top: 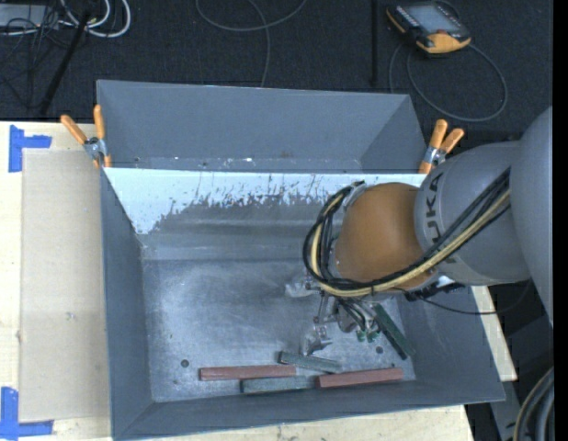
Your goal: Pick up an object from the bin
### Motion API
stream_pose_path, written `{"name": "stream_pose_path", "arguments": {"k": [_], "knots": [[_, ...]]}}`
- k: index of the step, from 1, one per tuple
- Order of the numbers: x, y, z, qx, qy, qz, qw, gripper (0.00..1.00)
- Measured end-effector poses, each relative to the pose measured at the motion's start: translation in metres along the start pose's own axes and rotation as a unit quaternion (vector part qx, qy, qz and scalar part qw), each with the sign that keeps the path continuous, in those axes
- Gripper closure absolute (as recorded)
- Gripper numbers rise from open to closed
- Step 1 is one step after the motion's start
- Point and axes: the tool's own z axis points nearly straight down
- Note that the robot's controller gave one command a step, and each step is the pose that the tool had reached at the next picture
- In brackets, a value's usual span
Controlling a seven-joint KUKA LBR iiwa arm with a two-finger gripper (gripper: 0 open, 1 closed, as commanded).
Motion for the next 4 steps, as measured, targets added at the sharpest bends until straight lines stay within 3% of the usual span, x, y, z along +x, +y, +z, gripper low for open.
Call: {"name": "stream_pose_path", "arguments": {"k": [1,2,3,4], "knots": [[0.000,0.000,0.000,0.000,0.0004,0.000,1.0000,0.00],[0.012,0.008,-0.016,0.002,-0.0047,0.017,0.9998,0.00],[0.023,0.023,-0.046,0.000,-0.0015,-0.047,0.9989,0.00],[0.049,-0.003,0.003,-0.003,0.0218,-0.108,0.9939,1.00]]}}
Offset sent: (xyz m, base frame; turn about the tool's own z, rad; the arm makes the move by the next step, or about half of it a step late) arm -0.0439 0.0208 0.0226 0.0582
